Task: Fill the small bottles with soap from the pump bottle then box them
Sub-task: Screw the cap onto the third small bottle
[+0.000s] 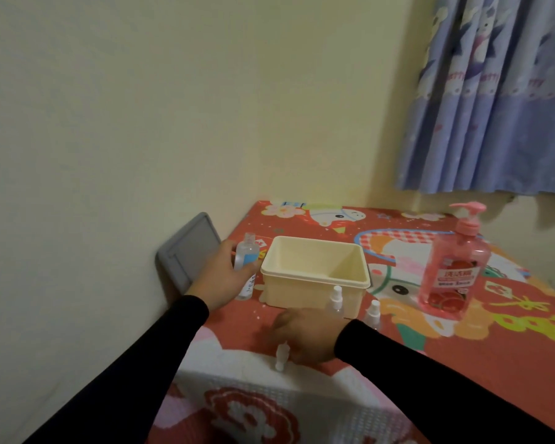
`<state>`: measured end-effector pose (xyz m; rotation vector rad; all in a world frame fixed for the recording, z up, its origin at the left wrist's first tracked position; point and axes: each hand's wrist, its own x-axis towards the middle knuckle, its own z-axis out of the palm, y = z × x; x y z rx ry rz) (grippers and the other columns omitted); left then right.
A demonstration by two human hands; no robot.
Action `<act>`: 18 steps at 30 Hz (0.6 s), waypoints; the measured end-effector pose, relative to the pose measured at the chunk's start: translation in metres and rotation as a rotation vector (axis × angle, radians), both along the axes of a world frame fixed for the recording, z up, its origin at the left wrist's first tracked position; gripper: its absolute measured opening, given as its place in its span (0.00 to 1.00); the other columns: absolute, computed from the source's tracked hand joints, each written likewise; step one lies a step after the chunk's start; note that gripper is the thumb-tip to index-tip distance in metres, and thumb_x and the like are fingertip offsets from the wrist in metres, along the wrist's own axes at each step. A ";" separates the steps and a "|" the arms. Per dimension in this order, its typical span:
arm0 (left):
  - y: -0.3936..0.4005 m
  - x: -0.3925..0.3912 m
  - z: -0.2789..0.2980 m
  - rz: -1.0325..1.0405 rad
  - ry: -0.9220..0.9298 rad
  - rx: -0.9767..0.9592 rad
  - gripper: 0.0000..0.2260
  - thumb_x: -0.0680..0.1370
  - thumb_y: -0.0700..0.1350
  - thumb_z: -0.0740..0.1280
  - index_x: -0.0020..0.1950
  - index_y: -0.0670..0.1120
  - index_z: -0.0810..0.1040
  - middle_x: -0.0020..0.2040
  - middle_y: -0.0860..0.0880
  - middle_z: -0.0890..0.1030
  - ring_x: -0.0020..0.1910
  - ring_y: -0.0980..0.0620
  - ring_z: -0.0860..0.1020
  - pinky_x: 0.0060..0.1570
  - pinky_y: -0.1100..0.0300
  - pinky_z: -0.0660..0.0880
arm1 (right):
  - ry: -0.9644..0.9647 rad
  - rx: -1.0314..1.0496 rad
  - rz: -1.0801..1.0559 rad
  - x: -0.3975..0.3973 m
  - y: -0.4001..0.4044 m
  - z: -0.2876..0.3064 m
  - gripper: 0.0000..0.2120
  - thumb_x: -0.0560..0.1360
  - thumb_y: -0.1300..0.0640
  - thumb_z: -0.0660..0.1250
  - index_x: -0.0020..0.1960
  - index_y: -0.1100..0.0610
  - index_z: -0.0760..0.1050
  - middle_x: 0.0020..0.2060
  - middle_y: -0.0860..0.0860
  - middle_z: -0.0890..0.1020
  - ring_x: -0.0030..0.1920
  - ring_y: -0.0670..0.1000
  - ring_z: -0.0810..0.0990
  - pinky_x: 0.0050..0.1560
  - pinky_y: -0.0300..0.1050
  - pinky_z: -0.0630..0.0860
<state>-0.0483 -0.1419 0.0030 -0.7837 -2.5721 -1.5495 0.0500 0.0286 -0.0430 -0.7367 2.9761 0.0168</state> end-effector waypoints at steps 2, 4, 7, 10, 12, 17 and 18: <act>-0.002 -0.001 -0.002 0.000 -0.006 -0.008 0.13 0.77 0.50 0.69 0.58 0.51 0.69 0.52 0.52 0.78 0.51 0.52 0.79 0.49 0.55 0.76 | -0.020 0.036 0.049 -0.002 -0.002 -0.002 0.20 0.72 0.61 0.67 0.64 0.53 0.76 0.60 0.54 0.78 0.62 0.56 0.74 0.60 0.52 0.72; -0.003 -0.001 -0.004 0.010 -0.002 -0.031 0.13 0.77 0.50 0.68 0.57 0.52 0.69 0.52 0.52 0.79 0.50 0.52 0.79 0.49 0.54 0.77 | -0.019 0.053 0.091 -0.003 -0.003 -0.006 0.17 0.73 0.61 0.66 0.62 0.55 0.79 0.61 0.54 0.79 0.63 0.56 0.73 0.60 0.52 0.72; -0.003 -0.001 -0.006 0.016 -0.004 -0.047 0.12 0.77 0.50 0.69 0.57 0.52 0.69 0.52 0.52 0.78 0.50 0.52 0.79 0.51 0.52 0.78 | -0.014 0.051 0.133 -0.005 -0.003 -0.009 0.14 0.75 0.61 0.66 0.60 0.55 0.80 0.61 0.53 0.79 0.64 0.55 0.73 0.60 0.51 0.72; -0.002 -0.002 -0.010 0.014 -0.018 -0.041 0.12 0.77 0.50 0.69 0.56 0.52 0.69 0.51 0.53 0.78 0.50 0.52 0.79 0.51 0.52 0.78 | 0.012 -0.006 0.137 -0.007 -0.003 -0.008 0.14 0.76 0.60 0.65 0.60 0.55 0.79 0.60 0.53 0.80 0.63 0.54 0.74 0.59 0.51 0.73; -0.001 -0.003 -0.012 0.016 -0.016 -0.041 0.12 0.77 0.49 0.69 0.56 0.52 0.69 0.50 0.54 0.78 0.50 0.53 0.79 0.51 0.53 0.78 | 0.039 -0.067 0.118 -0.006 -0.003 -0.003 0.13 0.77 0.59 0.64 0.61 0.55 0.79 0.60 0.53 0.80 0.61 0.54 0.75 0.58 0.49 0.72; 0.003 -0.005 -0.018 -0.012 -0.024 -0.012 0.11 0.76 0.48 0.70 0.55 0.53 0.70 0.49 0.55 0.79 0.50 0.54 0.79 0.50 0.55 0.77 | 0.174 -0.295 0.057 -0.007 0.004 0.026 0.13 0.78 0.55 0.65 0.61 0.55 0.78 0.58 0.50 0.81 0.59 0.51 0.77 0.58 0.45 0.72; 0.004 -0.004 -0.019 -0.016 -0.015 -0.011 0.11 0.76 0.49 0.70 0.54 0.53 0.70 0.49 0.55 0.79 0.49 0.54 0.79 0.48 0.56 0.77 | 0.201 -0.339 0.030 -0.007 0.006 0.033 0.13 0.78 0.55 0.66 0.62 0.54 0.78 0.58 0.50 0.81 0.58 0.50 0.78 0.57 0.44 0.72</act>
